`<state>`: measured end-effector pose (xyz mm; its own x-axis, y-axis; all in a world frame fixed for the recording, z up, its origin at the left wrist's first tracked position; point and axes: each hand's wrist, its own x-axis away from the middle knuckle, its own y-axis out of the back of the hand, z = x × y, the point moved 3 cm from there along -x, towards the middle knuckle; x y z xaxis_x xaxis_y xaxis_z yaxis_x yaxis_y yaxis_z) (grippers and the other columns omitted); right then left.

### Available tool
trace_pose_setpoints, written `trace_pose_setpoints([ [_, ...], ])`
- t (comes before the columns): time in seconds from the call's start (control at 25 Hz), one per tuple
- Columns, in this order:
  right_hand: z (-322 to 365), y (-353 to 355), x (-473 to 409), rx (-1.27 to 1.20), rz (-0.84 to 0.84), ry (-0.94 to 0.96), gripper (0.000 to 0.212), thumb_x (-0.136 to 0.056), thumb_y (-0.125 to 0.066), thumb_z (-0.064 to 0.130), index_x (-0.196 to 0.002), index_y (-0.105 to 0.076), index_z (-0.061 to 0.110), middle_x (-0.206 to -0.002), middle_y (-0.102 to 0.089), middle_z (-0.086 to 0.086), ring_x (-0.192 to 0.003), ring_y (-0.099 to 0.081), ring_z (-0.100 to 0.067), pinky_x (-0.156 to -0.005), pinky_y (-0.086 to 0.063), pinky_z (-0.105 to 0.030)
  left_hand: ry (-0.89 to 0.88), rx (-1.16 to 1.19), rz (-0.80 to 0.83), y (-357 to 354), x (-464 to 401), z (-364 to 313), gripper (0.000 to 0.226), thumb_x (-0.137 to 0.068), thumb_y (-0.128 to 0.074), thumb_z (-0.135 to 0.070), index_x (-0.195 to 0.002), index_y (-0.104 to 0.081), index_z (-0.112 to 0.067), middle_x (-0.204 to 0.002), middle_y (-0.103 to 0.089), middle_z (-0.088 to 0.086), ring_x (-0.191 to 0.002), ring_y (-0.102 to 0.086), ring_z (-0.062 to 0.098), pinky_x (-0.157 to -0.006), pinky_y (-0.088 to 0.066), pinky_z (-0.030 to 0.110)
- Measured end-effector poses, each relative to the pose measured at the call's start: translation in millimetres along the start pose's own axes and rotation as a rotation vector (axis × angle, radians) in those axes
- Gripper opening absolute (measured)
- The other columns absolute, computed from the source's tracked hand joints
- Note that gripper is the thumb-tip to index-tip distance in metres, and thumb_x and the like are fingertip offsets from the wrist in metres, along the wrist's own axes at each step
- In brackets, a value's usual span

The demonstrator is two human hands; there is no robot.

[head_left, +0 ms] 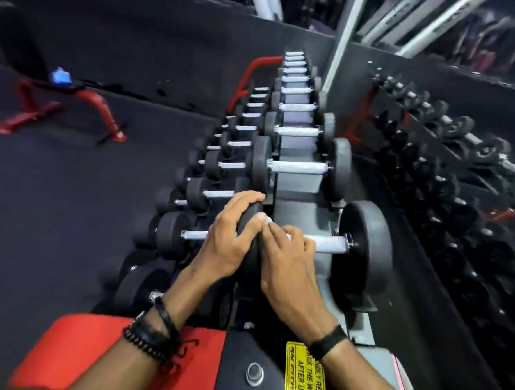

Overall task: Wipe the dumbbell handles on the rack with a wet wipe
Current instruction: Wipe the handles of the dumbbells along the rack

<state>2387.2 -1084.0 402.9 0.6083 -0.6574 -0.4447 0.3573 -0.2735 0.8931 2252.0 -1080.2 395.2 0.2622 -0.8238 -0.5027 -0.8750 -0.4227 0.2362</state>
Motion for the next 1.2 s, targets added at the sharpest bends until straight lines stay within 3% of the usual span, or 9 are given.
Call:
trace_pose_setpoints([
  [0.08, -2, 1, 0, 0.140, 0.120, -0.006, 0.065, -0.070, -0.056, 0.013, -0.133, -0.045, 0.007, -0.122, -0.052, -0.003, -0.108, -0.048, -0.029, -0.087, -0.040, -0.044, 0.003, 0.027, -0.051, -4, 3, -2, 0.042, -0.090, -0.052, -0.034, -0.122, -0.062, -0.008, -0.128, -0.058, -0.002, -0.125, -0.052, 0.014, -0.109, -0.039, 0.033],
  [0.2, -7, -2, -21, 0.223, 0.242, -0.010, 0.066, -0.049, -0.065, 0.008, -0.114, -0.054, 0.001, -0.094, -0.056, -0.009, -0.090, -0.054, -0.034, -0.089, -0.042, -0.058, 0.012, 0.043, -0.075, -6, 3, -4, 0.041, -0.088, -0.053, -0.033, -0.120, -0.063, -0.009, -0.127, -0.059, -0.004, -0.124, -0.053, 0.014, -0.109, -0.040, 0.036],
  [0.32, -4, 1, -25, 0.222, 0.329, -0.025, 0.060, -0.061, -0.056, 0.005, -0.121, -0.052, 0.000, -0.101, -0.054, -0.012, -0.097, -0.052, -0.034, -0.101, -0.032, -0.064, 0.048, 0.016, -0.062, -4, 2, -1, 0.041, -0.089, -0.053, -0.036, -0.121, -0.063, -0.013, -0.129, -0.058, -0.008, -0.126, -0.052, 0.013, -0.108, -0.041, 0.037],
  [0.48, -1, 5, 14, 0.351, 0.250, 0.011, 0.068, -0.075, -0.021, 0.007, -0.140, -0.039, -0.006, -0.128, -0.049, -0.021, -0.123, -0.047, -0.040, -0.109, -0.026, -0.064, 0.009, 0.012, -0.074, -5, 5, -3, 0.042, -0.089, -0.052, -0.033, -0.122, -0.063, -0.009, -0.129, -0.059, -0.004, -0.126, -0.052, 0.011, -0.109, -0.039, 0.032],
  [0.72, -6, -11, -29, 0.485, 0.305, -0.063, 0.036, -0.062, -0.059, 0.010, -0.098, -0.067, 0.009, -0.074, -0.057, -0.003, -0.072, -0.056, -0.026, -0.098, -0.036, -0.064, 0.025, 0.031, -0.045, -3, 1, 3, 0.043, -0.090, -0.052, -0.037, -0.123, -0.062, -0.012, -0.129, -0.058, -0.007, -0.126, -0.051, 0.013, -0.109, -0.040, 0.037],
  [0.92, -3, -7, -1, 0.477, 0.260, -0.028, 0.064, -0.076, -0.018, 0.005, -0.130, -0.050, -0.004, -0.115, -0.056, -0.021, -0.112, -0.054, -0.041, -0.107, -0.021, -0.065, 0.017, 0.035, -0.048, -3, 1, 1, 0.040, -0.088, -0.052, -0.034, -0.120, -0.062, -0.013, -0.128, -0.058, -0.006, -0.125, -0.052, 0.015, -0.106, -0.041, 0.041],
  [1.04, -4, -9, -29, 0.471, 0.370, -0.092, 0.049, -0.084, -0.022, 0.007, -0.122, -0.054, 0.004, -0.100, -0.058, -0.011, -0.099, -0.054, -0.034, -0.108, -0.008, -0.065, 0.030, 0.035, -0.045, -2, -1, 4, 0.039, -0.088, -0.052, -0.036, -0.119, -0.063, -0.015, -0.127, -0.058, -0.007, -0.124, -0.053, 0.015, -0.105, -0.041, 0.043],
  [1.12, -7, -16, -44, 0.398, 0.455, -0.077, 0.039, -0.089, -0.033, 0.007, -0.124, -0.050, 0.009, -0.103, -0.058, -0.007, -0.104, -0.051, -0.032, -0.110, 0.001, -0.064, 0.030, 0.038, -0.040, -2, 0, 6, 0.039, -0.088, -0.052, -0.038, -0.120, -0.062, -0.017, -0.127, -0.057, -0.009, -0.124, -0.052, 0.015, -0.105, -0.041, 0.044],
  [1.2, -5, -13, -38, 0.371, 0.463, -0.092, 0.047, -0.086, -0.026, 0.004, -0.128, -0.047, 0.008, -0.108, -0.056, -0.008, -0.107, -0.049, -0.032, -0.112, -0.003, -0.064, 0.031, 0.049, -0.031, -2, 0, 5, 0.039, -0.088, -0.052, -0.037, -0.120, -0.062, -0.018, -0.127, -0.057, -0.009, -0.125, -0.051, 0.016, -0.106, -0.041, 0.043],
])
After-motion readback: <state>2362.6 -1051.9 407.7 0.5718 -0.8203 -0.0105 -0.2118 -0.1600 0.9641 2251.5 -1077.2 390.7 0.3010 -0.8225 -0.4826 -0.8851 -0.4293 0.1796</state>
